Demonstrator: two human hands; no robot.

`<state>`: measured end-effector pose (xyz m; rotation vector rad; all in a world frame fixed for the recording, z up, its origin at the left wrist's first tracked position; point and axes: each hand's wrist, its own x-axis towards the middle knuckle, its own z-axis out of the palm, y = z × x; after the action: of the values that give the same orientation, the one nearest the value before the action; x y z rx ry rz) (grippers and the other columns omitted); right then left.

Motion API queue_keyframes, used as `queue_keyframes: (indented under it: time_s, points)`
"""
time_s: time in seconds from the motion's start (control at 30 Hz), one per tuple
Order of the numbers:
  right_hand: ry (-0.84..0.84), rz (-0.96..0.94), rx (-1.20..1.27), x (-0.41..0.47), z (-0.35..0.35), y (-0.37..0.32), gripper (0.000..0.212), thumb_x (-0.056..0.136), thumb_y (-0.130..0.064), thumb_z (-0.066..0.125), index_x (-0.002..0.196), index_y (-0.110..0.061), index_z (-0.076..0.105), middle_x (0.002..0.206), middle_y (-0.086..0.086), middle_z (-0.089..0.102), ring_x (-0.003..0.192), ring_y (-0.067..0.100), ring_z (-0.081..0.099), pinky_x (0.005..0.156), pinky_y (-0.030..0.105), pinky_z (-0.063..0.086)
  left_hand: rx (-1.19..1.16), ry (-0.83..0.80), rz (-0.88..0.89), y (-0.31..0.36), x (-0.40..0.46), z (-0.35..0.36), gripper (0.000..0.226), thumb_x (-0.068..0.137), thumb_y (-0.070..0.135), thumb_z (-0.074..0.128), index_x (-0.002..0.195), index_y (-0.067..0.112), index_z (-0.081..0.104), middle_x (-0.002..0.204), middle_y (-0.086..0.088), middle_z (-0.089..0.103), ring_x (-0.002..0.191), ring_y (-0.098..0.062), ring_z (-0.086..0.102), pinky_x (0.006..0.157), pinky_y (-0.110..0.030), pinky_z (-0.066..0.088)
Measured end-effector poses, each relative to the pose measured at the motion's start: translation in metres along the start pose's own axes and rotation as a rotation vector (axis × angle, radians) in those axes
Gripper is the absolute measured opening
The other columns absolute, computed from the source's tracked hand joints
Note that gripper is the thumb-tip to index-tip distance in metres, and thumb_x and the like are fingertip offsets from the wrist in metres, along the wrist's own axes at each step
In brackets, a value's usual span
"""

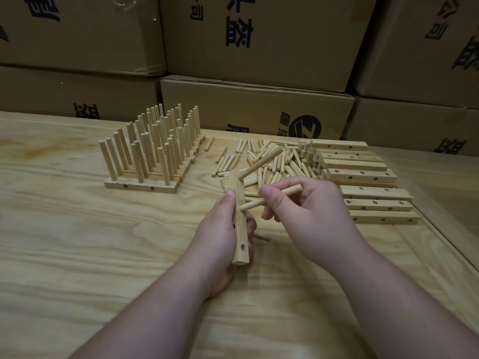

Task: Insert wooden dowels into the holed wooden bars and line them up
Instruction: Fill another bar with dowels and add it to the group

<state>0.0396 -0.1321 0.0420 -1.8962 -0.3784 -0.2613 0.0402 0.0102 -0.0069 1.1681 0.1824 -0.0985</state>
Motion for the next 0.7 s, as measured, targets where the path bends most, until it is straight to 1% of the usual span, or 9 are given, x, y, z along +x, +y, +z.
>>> queue_keyframes:
  time_s: [0.13,0.2,0.23,0.33,0.4,0.47,0.57,0.63,0.7]
  points:
    - [0.036,0.014,-0.008,0.0,0.004,-0.002,0.018,0.093,-0.037,0.068,0.079,-0.025,0.069,0.061,-0.006,0.07,0.059,0.018,0.066,0.056,0.033,0.055,0.02,0.019,0.033,-0.001,0.002,0.0,0.046,0.104,0.055,0.036,0.101,0.015,0.06,0.057,-0.001,0.051,0.046,-0.014,0.043,0.047,-0.029,0.038]
    - [-0.001,0.055,-0.006,0.003,0.002,-0.002,0.017,0.092,-0.038,0.068,0.082,-0.026,0.071,0.064,-0.005,0.072,0.062,0.018,0.068,0.058,0.038,0.058,0.0,0.013,0.042,-0.001,0.002,-0.001,0.044,0.104,0.056,0.037,0.102,0.017,0.06,0.059,-0.001,0.051,0.047,-0.014,0.043,0.048,-0.029,0.038]
    - [-0.029,0.086,0.001,0.005,0.0,-0.002,0.016,0.092,-0.039,0.068,0.084,-0.026,0.072,0.067,-0.005,0.073,0.063,0.016,0.068,0.058,0.037,0.058,-0.014,0.006,0.045,-0.001,0.002,-0.002,0.044,0.104,0.056,0.038,0.102,0.017,0.059,0.059,-0.001,0.051,0.048,-0.015,0.043,0.048,-0.028,0.037]
    - [-0.132,0.147,0.005,0.009,-0.012,0.0,0.009,0.088,-0.037,0.073,0.086,-0.029,0.076,0.073,-0.006,0.074,0.062,0.004,0.066,0.056,0.019,0.05,-0.065,-0.02,0.048,-0.001,0.001,-0.003,0.042,0.103,0.055,0.042,0.102,0.016,0.058,0.059,-0.003,0.05,0.048,-0.015,0.042,0.047,-0.028,0.036]
    - [-0.156,0.138,-0.018,0.011,-0.02,0.0,0.005,0.084,-0.033,0.078,0.087,-0.029,0.076,0.075,-0.007,0.074,0.063,0.001,0.066,0.055,0.015,0.05,-0.09,-0.042,0.046,-0.001,0.0,-0.002,0.041,0.103,0.054,0.043,0.104,0.015,0.057,0.06,-0.003,0.049,0.047,-0.015,0.041,0.046,-0.028,0.035]
    - [-0.161,0.114,-0.132,0.012,-0.025,0.001,0.009,0.079,-0.035,0.082,0.086,-0.034,0.076,0.079,-0.013,0.073,0.069,0.001,0.066,0.057,0.015,0.052,-0.089,-0.056,0.05,0.0,-0.001,-0.001,0.038,0.103,0.054,0.043,0.107,0.018,0.058,0.061,-0.002,0.05,0.047,-0.013,0.043,0.045,-0.027,0.036]
    - [-0.211,0.047,-0.347,0.012,-0.028,0.001,0.009,0.08,-0.04,0.08,0.087,-0.038,0.075,0.082,-0.021,0.067,0.073,-0.004,0.06,0.054,0.012,0.046,-0.047,-0.065,0.083,-0.001,-0.002,0.001,0.033,0.104,0.053,0.04,0.103,0.026,0.06,0.061,0.0,0.051,0.047,-0.01,0.046,0.046,-0.027,0.038]
    - [-0.232,-0.018,-0.472,0.01,-0.028,0.001,0.012,0.084,-0.045,0.074,0.094,-0.039,0.075,0.083,-0.019,0.064,0.079,-0.006,0.057,0.06,0.014,0.043,0.001,-0.069,0.113,-0.001,-0.003,0.002,0.034,0.105,0.053,0.036,0.102,0.029,0.061,0.059,0.001,0.05,0.047,-0.01,0.045,0.046,-0.027,0.038]
    - [-0.237,-0.05,-0.505,0.009,-0.027,0.001,0.016,0.086,-0.048,0.07,0.098,-0.038,0.075,0.083,-0.02,0.064,0.084,-0.006,0.057,0.068,0.02,0.049,0.037,-0.06,0.126,-0.001,-0.004,0.003,0.034,0.106,0.053,0.034,0.105,0.032,0.06,0.058,0.002,0.051,0.047,-0.01,0.046,0.046,-0.027,0.039]
